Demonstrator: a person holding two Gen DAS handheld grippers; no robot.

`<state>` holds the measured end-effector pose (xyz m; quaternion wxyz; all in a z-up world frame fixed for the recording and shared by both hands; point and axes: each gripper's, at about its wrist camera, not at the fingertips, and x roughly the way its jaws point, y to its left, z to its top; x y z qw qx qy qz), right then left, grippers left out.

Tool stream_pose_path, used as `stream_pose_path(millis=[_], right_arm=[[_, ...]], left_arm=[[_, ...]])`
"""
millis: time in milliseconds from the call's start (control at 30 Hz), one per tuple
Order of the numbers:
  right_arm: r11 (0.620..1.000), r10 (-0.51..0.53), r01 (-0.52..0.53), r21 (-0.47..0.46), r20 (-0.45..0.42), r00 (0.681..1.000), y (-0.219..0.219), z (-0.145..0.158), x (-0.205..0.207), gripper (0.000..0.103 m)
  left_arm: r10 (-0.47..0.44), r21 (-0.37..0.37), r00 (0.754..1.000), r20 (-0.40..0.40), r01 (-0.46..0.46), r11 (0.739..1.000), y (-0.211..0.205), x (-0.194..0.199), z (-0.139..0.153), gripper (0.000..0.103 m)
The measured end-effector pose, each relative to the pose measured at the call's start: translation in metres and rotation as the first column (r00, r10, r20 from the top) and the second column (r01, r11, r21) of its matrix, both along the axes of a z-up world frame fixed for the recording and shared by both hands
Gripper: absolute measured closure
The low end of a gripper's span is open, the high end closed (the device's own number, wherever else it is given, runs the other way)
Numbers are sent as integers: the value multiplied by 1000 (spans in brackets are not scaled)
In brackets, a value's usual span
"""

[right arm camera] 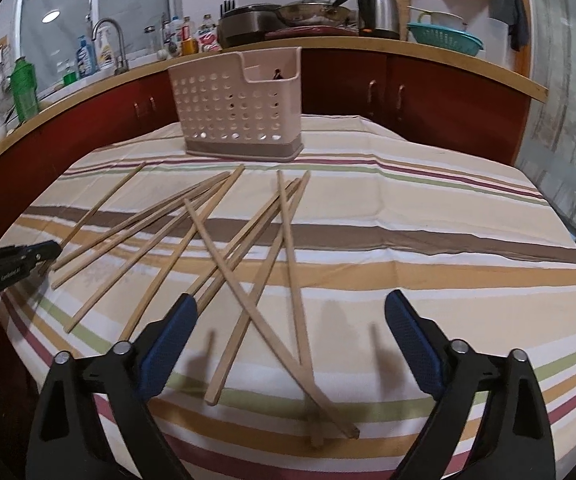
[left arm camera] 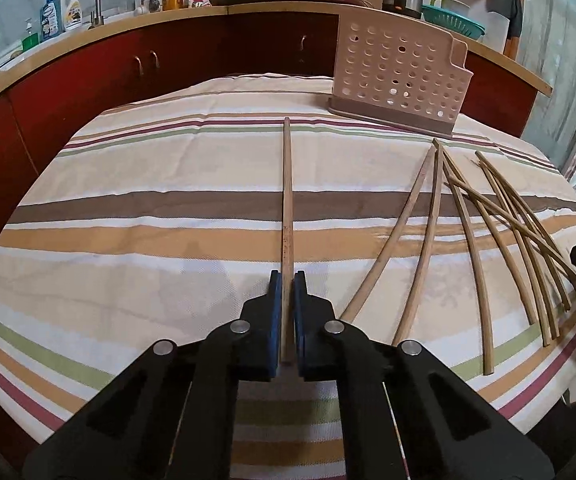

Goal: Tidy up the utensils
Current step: 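Close the right tool on a wooden chopstick while the left tool holds its chopstick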

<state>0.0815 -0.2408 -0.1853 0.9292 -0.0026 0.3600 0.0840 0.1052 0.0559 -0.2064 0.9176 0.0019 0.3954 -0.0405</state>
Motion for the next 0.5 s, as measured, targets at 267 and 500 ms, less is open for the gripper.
stream_pose_path(millis=[267, 500], right_arm=[[1000, 21, -22, -6, -56, 998, -5, -11, -6, 48], [998, 53, -54, -13, -77, 996, -7, -16, -12, 69]], left_arm=[[1, -4, 1000, 0, -1, 1000, 1, -1, 0, 96], [3, -5, 1000, 1, -3, 1000, 2, -1, 0, 96]])
